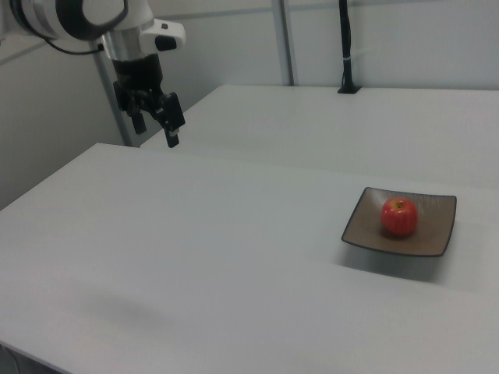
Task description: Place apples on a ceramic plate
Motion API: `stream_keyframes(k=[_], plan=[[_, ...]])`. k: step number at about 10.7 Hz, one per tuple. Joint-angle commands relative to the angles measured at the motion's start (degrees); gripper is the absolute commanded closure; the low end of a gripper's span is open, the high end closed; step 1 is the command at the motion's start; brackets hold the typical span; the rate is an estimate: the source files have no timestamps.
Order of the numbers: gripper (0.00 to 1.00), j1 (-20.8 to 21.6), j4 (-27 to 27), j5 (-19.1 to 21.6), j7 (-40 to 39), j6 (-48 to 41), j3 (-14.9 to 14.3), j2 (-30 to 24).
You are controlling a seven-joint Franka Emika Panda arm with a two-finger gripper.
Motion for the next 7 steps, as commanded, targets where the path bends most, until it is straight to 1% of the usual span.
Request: stream_keyframes(k=[1, 2, 3, 4, 5, 7], plan=[[0.0, 0.0, -5.2, -0.9, -4.6, 9.3, 0.3, -0.3], [0.0, -0.1, -5.2, -1.0, -8.0, 9.9, -0.2, -0.1], [0.0, -0.1, -5.2, -1.0, -10.0, 11.4, -1.0, 0.0], [0.0, 0.1, -5.3, -1.0, -13.5, 13.5, -2.5, 0.1], [0.0, 0.1, -5.7, -0.5, -16.6, 14.0, -3.1, 0.1], [0.0, -0.1, -5.6, -0.3, -16.6, 13.2, -3.2, 0.0]])
